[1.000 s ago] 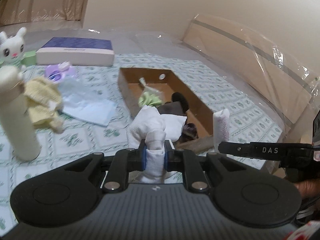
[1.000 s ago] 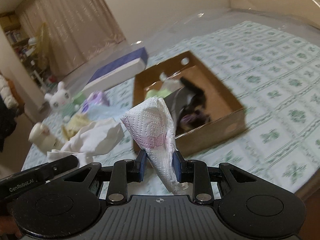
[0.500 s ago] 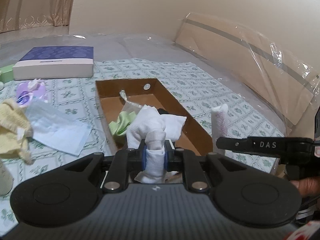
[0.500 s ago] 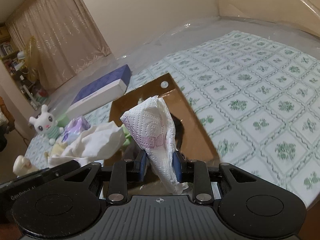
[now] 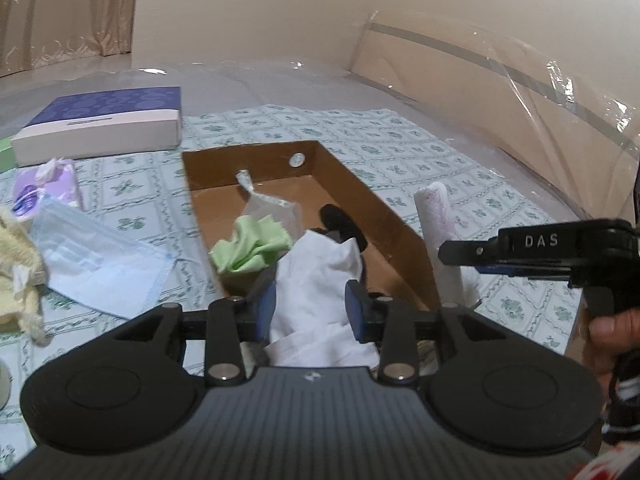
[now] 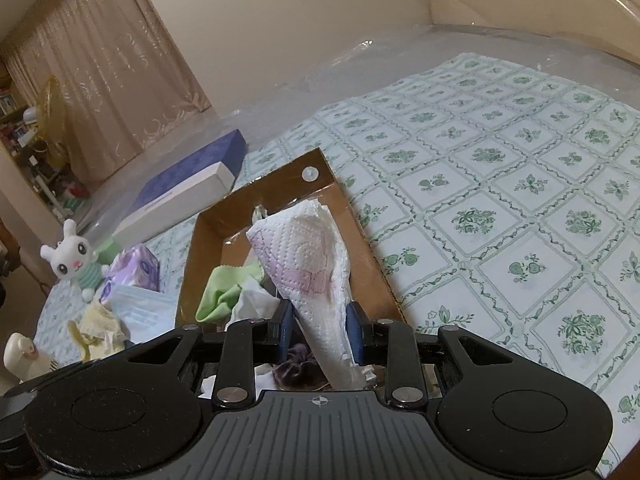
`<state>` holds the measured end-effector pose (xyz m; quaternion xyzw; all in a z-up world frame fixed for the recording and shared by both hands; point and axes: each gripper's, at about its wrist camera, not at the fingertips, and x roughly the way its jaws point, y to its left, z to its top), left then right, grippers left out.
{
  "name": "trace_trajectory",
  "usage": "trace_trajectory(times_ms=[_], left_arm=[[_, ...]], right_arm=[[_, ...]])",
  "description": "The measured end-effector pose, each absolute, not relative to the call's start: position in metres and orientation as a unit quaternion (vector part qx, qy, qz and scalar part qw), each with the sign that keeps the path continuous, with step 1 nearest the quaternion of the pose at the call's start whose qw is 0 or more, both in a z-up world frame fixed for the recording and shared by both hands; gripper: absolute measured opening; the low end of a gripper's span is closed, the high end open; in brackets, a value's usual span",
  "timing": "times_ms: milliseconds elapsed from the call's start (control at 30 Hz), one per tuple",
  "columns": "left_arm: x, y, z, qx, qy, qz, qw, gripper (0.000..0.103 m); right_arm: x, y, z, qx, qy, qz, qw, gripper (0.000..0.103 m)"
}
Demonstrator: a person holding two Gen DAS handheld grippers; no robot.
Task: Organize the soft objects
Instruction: 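Lower both held items into the box and open both tools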
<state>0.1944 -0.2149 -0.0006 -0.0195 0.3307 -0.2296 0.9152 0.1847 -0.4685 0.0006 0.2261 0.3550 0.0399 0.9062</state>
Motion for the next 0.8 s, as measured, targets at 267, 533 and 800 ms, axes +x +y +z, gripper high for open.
trace_trajectory(times_ms=[267, 533, 800], left_arm=[[0.184, -0.203, 0.006, -0.03, 0.318, -0.224, 0.921, 0.033], [0.173, -0.198, 0.003, -0.031, 0.317, -0.223, 0.922, 0.033], [0.152, -0.181, -0.004, -0.034, 0.323, -0.218, 0.92, 0.033]], right_arm=[[0.198, -0.465, -0.006, 0.217, 0.359, 0.055, 0.906, 0.031], [0.186, -0.463, -0.009, 0.224, 0.342, 0.063, 0.91, 0.065], [0.153, -0.454, -0.009, 0.235, 0.338, 0.056, 0.91, 0.065]])
